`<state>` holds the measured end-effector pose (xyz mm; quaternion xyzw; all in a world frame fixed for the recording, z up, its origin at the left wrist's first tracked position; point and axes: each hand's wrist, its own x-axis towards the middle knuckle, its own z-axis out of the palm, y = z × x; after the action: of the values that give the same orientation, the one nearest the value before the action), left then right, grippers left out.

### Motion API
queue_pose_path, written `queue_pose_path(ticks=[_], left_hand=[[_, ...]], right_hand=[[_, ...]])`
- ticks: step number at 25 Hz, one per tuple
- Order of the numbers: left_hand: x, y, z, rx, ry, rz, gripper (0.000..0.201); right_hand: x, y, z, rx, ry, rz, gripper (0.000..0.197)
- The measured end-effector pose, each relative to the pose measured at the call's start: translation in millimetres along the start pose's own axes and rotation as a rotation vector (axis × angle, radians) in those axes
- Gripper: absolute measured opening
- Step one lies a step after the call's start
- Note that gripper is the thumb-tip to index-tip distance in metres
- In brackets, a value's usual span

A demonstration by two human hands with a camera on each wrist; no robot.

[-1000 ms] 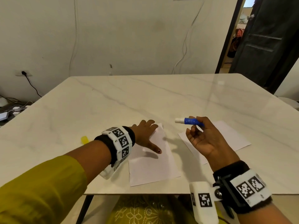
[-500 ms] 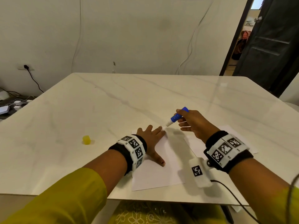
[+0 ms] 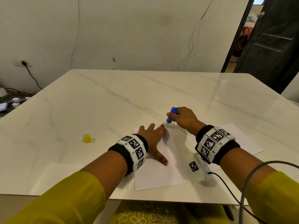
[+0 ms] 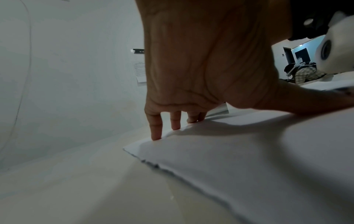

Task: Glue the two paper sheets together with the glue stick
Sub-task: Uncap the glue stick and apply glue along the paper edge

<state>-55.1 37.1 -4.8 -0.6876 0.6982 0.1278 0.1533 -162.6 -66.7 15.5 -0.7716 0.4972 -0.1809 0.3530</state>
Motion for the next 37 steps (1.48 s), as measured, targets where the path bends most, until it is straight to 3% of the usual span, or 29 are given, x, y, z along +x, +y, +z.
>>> queue_pose_path(ticks=[9, 16, 22, 37], left_hand=[[1, 1, 0, 0.015, 0.004, 0.0, 0.119], [3, 0, 2, 0.026, -0.005, -0.004, 0.124], [2, 0, 1, 0.02, -0.012, -0.004, 0.124], [-1, 5, 1, -0.044, -0.014, -0.064, 0.129]], right_hand=[[8, 1, 3, -0.059, -0.007, -0.011, 0.035], [12, 3, 7, -0.164, -0.011, -0.014, 0.026], [3, 8, 5, -0.188, 0.004, -0.019, 0.038], [-34, 13, -3, -0.275, -0.038, -0.035, 0.034]])
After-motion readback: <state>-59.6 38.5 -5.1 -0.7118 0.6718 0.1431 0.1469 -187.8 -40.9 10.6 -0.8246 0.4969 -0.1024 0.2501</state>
